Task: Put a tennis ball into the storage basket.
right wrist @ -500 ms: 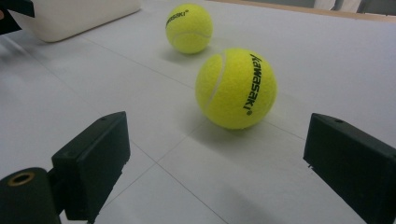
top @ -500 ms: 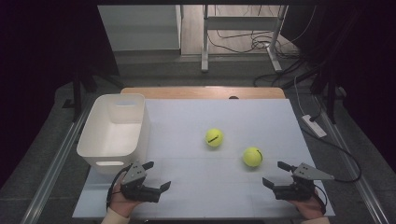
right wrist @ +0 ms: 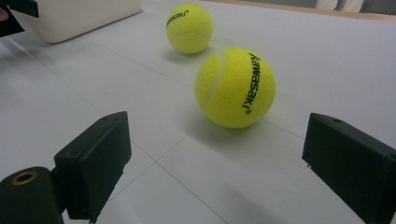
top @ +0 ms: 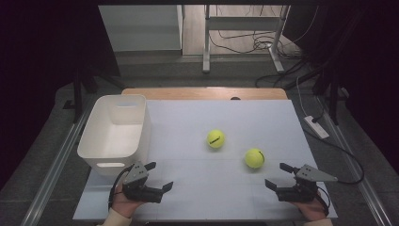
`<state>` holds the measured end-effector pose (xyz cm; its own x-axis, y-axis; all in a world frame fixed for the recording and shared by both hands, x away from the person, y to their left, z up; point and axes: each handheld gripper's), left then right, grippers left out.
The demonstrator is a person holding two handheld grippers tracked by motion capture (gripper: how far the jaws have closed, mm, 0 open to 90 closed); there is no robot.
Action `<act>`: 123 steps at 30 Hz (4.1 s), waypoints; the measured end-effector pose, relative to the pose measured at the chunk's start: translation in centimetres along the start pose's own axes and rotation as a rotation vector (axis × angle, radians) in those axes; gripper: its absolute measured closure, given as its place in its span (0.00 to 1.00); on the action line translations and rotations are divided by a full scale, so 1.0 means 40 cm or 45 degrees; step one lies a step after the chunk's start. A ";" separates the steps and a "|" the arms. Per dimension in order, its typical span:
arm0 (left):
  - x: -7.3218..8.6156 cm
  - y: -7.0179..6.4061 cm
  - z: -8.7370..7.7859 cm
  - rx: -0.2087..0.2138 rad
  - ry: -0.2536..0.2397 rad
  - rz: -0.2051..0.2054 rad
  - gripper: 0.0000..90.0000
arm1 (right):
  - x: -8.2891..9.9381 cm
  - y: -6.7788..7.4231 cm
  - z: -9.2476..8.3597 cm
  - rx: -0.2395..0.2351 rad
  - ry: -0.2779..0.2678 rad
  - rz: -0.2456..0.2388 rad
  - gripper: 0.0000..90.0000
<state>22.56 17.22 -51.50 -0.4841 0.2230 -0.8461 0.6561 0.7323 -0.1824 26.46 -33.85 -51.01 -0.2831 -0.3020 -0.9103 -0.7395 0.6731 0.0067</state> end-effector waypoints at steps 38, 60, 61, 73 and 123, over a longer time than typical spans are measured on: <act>-0.064 -0.033 0.025 -0.052 0.026 0.033 0.05 | -0.006 0.011 -0.002 0.001 -0.013 -0.004 0.10; -0.107 -0.034 0.030 -0.042 0.018 0.022 0.05 | -0.010 0.010 -0.001 0.000 -0.028 -0.003 0.10; -0.110 -0.036 0.030 -0.040 0.017 0.026 0.05 | -0.010 0.010 -0.001 0.000 -0.027 -0.003 0.10; -0.128 -0.043 0.047 -0.019 0.028 0.037 0.05 | -0.010 0.010 -0.002 0.001 -0.029 -0.005 0.10; -0.236 -0.059 0.151 0.006 0.077 0.039 0.05 | -0.012 0.011 -0.004 0.011 -0.035 -0.004 0.10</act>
<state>29.08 9.50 -46.12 -0.4980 0.2839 -0.8194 0.6737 0.7217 -0.1594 26.16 -33.51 -50.50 -0.2641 -0.2854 -0.9213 -0.7349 0.6782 0.0005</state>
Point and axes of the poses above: each handheld gripper's, and its own axes: z roughly forward along the jaws, x roughly out of its underside, y roughly to its left, and after that the axes turned 4 degrees about -z, right-handed
